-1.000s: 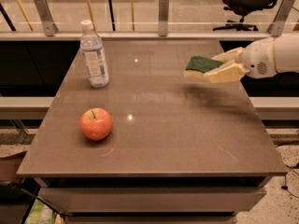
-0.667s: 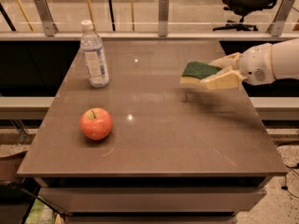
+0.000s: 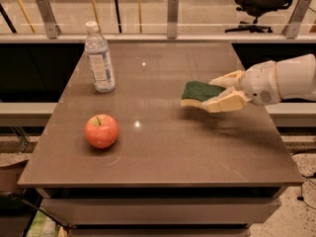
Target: Move sponge near apple
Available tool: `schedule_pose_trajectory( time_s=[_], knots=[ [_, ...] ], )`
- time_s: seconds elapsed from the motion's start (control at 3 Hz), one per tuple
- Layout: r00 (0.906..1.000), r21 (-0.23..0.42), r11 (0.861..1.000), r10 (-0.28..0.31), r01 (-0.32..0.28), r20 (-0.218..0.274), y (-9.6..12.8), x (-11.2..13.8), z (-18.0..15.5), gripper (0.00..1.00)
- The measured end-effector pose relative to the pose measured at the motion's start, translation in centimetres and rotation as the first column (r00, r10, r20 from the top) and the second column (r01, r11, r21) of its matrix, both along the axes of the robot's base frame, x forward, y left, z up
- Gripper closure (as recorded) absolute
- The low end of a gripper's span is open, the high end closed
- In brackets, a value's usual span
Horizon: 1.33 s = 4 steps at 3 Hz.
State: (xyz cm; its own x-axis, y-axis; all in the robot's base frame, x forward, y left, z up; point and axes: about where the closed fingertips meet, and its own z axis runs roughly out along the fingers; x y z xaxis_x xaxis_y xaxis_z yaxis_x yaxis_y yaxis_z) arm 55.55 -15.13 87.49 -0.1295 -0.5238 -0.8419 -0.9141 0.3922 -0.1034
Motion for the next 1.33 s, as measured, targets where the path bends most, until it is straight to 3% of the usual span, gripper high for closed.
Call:
schedule_pose_trajectory(
  time_s=[0.67, 1.33],
  knots=[
    [0.9944, -0.026, 0.994, 0.103, -0.103, -0.025, 3.2, -2.2, -1.0, 1.0],
    [0.9897, -0.003, 0.99, 0.143, -0.143, 0.002, 7.4, -3.4, -1.6, 1.0]
  ],
)
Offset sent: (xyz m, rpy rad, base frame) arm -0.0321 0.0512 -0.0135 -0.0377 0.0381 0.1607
